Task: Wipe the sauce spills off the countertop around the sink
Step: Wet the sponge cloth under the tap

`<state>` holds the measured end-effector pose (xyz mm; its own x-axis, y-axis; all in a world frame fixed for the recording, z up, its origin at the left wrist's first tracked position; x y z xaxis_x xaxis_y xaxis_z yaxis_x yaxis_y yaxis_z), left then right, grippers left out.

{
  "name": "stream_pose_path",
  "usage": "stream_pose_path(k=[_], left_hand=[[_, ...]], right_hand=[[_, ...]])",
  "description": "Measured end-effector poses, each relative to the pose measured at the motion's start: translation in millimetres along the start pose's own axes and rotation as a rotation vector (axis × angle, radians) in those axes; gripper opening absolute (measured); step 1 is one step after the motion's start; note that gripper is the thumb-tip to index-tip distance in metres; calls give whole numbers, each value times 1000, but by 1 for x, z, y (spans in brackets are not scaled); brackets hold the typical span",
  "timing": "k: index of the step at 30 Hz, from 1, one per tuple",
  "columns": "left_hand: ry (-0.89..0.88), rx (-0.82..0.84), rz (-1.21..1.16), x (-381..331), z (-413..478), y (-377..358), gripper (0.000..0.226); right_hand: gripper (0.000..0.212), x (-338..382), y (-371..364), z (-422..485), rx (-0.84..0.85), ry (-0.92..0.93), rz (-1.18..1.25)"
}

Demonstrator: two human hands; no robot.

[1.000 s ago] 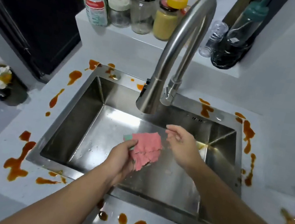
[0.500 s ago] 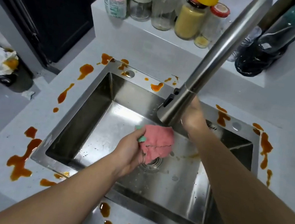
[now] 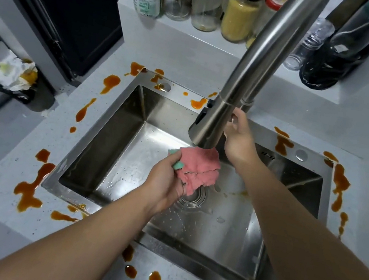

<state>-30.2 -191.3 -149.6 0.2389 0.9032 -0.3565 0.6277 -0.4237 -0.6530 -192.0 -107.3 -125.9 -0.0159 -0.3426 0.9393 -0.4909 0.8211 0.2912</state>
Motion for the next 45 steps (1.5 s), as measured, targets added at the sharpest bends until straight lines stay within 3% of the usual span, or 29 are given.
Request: stream_pose_path(k=[11, 15, 18, 21, 25, 27, 31, 34, 36, 39, 43, 45], left_hand=[[-59, -103, 5, 5, -2, -5, 46], [-77, -115, 17, 5, -2, -1, 46], [-106, -109, 70, 8, -4, 0, 45], [-145, -221, 142, 23, -9, -8, 39], [-275, -353, 167, 32, -7, -9, 33], [-253, -365, 68, 34, -10, -12, 28], [-209, -339, 114, 49, -18, -25, 39], [-206, -381, 188, 33, -10, -18, 53], [-208, -363, 190, 35, -8, -18, 47], [-232, -311, 213, 38, -8, -22, 27], [-198, -337, 226, 15, 3, -7, 52], [-259, -399, 361, 11, 3, -5, 50]], right_hand=[[35, -2, 1, -6, -10, 56, -9], [34, 3, 3, -33, -136, 5, -26], [20, -11, -14, -59, 16, -150, -76], [8, -22, -33, -72, 158, -352, 190], [18, -30, -67, -93, 190, -379, 369], [27, -29, -78, -103, 218, -371, 376], [21, -33, -68, -90, 43, -480, 580], [24, -33, -82, -105, 122, -503, 636], [22, -37, -83, -100, 83, -528, 689], [17, -38, -75, -83, -13, -556, 625], [40, -38, -88, -98, 182, -513, 531], [31, -35, -85, -97, 163, -471, 480]])
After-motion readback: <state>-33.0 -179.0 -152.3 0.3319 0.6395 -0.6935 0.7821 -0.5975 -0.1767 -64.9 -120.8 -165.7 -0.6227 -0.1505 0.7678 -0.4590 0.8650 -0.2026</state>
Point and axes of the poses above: each hand's wrist, its own z-axis towards the middle knuckle, its own y-axis out of the back of the hand, x = y × z, the point moved 1 cm from there along z, towards the middle knuckle, and after that the axes turned 3 degrees about y, right-handed, at the moved point
